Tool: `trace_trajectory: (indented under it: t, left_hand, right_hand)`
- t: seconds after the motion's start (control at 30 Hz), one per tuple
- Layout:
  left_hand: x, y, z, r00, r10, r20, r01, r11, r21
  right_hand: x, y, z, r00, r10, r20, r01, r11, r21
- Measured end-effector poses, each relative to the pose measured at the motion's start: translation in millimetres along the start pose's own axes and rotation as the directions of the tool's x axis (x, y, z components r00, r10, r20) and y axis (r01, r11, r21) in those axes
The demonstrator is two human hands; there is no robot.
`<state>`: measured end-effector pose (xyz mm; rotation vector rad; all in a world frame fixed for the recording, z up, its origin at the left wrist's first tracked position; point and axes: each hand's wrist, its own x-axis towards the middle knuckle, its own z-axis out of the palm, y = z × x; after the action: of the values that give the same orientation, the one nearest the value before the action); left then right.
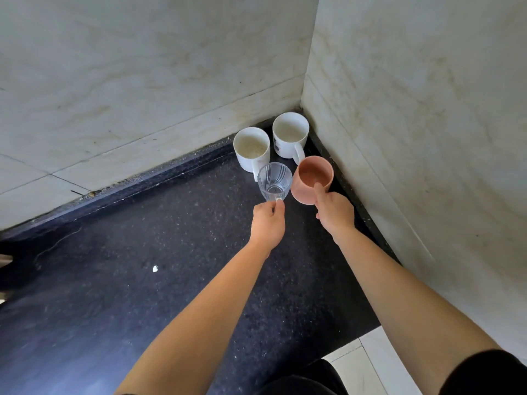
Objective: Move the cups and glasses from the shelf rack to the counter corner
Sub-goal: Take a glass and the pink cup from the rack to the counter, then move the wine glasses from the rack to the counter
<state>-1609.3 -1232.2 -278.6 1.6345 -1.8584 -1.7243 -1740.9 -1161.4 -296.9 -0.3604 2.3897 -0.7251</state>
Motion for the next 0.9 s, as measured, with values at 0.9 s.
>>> trace_trajectory:
  t: [0.9]
  left_hand:
    - [-560.4, -101.8, -291.0, -0.018, 0.409, -0.912, 0.613, 0.725, 0.313]
  right_hand:
    - [-471.4, -204.7, 89.3, -0.412, -0.903, 0.119, 0.907, -0.394, 0.152]
